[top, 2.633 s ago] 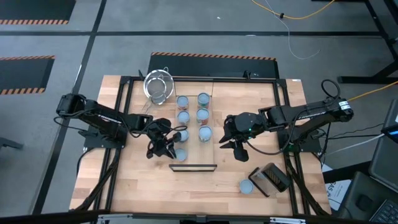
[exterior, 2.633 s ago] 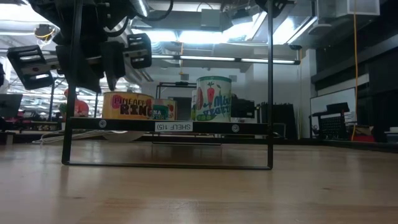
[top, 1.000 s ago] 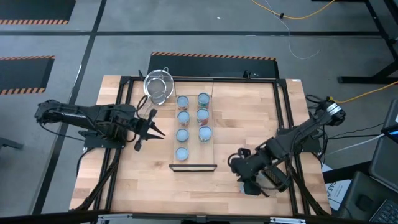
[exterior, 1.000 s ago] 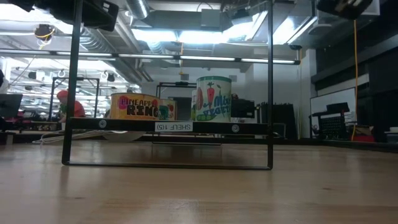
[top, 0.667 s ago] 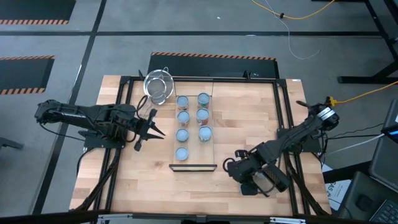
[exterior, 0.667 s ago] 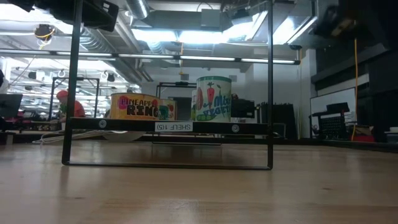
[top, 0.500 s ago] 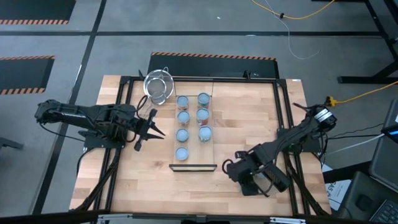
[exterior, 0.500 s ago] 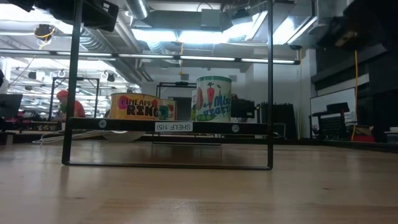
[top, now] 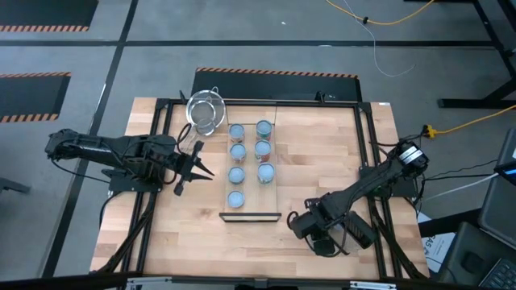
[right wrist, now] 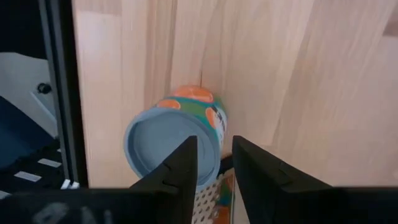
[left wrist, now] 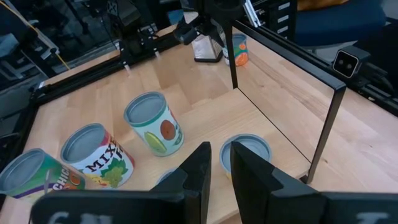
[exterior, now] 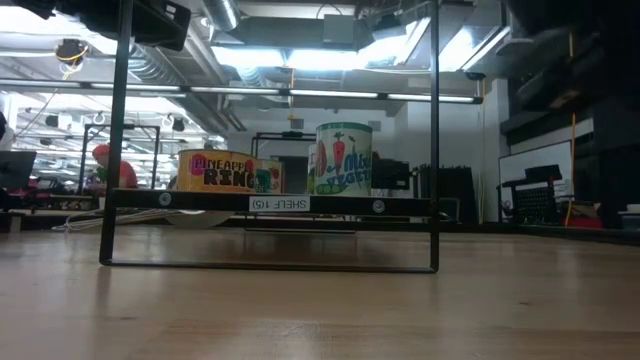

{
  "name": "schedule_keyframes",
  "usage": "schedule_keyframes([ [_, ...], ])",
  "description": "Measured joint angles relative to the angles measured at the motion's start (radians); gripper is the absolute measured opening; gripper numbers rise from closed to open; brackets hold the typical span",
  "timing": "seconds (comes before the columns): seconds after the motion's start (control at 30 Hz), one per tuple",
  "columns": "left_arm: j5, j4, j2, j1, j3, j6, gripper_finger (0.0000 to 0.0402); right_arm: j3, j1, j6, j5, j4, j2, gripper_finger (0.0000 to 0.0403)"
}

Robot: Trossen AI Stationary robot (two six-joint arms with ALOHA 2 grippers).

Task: Pick and place cans onto a shelf
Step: Put the canned orange on the shelf

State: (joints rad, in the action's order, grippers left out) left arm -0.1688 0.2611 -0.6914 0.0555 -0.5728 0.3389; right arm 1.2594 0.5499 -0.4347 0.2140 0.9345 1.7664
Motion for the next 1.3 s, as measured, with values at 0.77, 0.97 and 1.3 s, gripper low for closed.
schedule_keyframes([
  [0.77, 0.000, 0.000, 0.000, 0.000, 0.000, 0.000, 0.0054, -0.033, 0.001, -0.002, 0.017, -0.021, 0.032, 0.0106],
  [0.97, 0.000, 0.000, 0.000, 0.000, 0.000, 0.000, 0.0054, -0.053, 0.003, -0.005, 0.021, -0.045, 0.031, 0.0076],
  [1.3, 0.000, 0.000, 0.000, 0.000, 0.000, 0.000, 0.0054, -0.039, -0.003, -0.059, 0.013, -0.041, 0.032, 0.0012],
])
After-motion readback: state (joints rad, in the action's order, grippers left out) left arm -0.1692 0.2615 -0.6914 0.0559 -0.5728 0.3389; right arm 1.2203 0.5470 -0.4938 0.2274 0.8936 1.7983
